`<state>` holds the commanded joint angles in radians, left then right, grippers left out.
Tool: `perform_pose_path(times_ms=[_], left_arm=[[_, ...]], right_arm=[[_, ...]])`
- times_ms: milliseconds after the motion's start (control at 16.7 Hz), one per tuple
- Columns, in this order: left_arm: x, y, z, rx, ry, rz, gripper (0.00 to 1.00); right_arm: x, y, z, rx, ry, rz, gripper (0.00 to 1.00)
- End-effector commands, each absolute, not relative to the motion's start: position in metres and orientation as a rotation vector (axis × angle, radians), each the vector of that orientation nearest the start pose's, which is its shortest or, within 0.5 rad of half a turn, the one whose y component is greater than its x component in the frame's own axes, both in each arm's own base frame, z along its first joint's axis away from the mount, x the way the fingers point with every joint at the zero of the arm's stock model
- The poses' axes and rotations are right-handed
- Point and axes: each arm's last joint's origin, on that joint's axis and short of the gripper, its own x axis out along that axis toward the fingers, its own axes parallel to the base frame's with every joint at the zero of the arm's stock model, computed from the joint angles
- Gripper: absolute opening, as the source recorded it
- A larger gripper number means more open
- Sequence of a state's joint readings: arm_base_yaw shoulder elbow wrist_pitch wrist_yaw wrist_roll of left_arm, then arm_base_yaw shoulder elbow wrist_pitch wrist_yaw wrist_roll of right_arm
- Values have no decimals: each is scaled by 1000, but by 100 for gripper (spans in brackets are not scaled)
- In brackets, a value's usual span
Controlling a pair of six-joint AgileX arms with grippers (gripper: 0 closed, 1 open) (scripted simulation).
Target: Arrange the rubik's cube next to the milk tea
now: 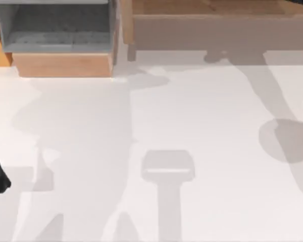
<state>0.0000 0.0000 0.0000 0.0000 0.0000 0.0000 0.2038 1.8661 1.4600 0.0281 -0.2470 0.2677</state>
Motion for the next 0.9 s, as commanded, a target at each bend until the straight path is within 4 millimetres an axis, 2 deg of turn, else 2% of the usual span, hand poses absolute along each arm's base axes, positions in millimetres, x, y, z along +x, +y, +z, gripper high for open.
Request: perform_pose_path(times_ms=[180, 300, 600, 900], left_arm=[[106, -1, 160, 0, 0, 0, 100], [106, -1, 160, 0, 0, 0, 100], [106, -1, 160, 0, 0, 0, 100], [106, -1, 160, 0, 0, 0, 100]], right_arm=[[411, 126, 270, 263, 766, 391, 0], [399, 132, 257, 237, 983, 328, 0], [386, 122, 215, 97, 1406, 104, 0], [386, 108, 194, -9, 1572, -20, 0]])
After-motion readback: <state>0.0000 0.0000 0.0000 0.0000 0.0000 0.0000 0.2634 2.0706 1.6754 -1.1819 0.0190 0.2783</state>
